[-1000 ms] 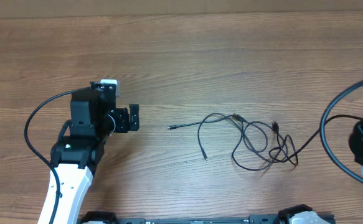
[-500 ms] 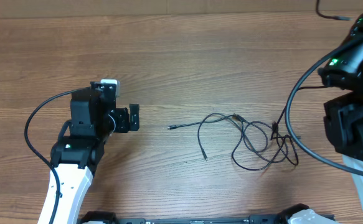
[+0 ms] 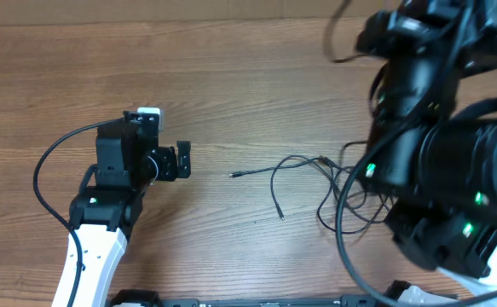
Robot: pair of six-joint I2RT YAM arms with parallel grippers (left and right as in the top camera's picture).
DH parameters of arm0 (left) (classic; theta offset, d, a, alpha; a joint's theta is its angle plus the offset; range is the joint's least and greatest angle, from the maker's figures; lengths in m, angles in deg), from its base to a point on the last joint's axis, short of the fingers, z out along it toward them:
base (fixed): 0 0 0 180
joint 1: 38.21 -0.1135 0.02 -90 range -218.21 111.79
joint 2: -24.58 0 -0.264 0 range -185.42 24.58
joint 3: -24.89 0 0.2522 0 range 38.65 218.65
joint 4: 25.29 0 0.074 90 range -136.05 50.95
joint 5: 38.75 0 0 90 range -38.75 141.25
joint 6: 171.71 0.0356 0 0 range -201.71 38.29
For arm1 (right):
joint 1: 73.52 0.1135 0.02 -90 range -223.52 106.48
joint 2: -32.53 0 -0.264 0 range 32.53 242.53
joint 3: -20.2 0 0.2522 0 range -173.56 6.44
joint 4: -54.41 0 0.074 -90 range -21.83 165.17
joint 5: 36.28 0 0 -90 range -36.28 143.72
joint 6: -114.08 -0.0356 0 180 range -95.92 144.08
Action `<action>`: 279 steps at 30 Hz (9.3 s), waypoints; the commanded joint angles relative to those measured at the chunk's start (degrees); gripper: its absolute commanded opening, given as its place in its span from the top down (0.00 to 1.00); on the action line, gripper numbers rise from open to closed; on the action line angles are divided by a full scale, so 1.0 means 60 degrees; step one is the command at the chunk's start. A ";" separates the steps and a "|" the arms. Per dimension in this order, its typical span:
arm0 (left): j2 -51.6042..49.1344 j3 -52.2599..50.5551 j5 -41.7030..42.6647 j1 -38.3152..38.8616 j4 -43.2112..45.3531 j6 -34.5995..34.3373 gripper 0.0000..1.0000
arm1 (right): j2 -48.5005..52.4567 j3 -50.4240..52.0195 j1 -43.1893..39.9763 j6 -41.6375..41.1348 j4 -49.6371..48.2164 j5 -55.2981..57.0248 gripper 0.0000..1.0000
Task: Untangle cables
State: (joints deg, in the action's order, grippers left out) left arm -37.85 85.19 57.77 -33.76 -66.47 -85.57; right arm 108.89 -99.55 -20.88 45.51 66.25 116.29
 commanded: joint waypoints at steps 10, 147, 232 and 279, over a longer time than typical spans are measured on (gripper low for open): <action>0.0029 0.0095 0.0098 -0.0004 0.0062 0.0178 0.00 | -0.0131 -0.0055 -0.0761 0.3971 -0.2976 0.0288 0.96; 0.0029 0.0091 0.0168 -0.0004 0.0142 0.0069 0.00 | 0.2295 -0.3472 -1.0193 -0.7650 1.0364 -0.9187 0.96; 0.0029 0.0091 0.0168 -0.0004 0.0040 0.0069 0.00 | 0.5013 0.6583 -0.4765 -0.5992 1.0648 -1.1001 0.07; 0.0029 0.0091 0.0168 -0.0004 0.0029 0.0069 0.00 | 0.4076 0.7348 -1.0276 -0.3195 0.8236 -1.2630 0.00</action>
State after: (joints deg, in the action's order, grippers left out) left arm -37.85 85.19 58.17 -33.74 -66.34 -85.59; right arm 135.86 -55.08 -87.17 19.17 115.61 42.61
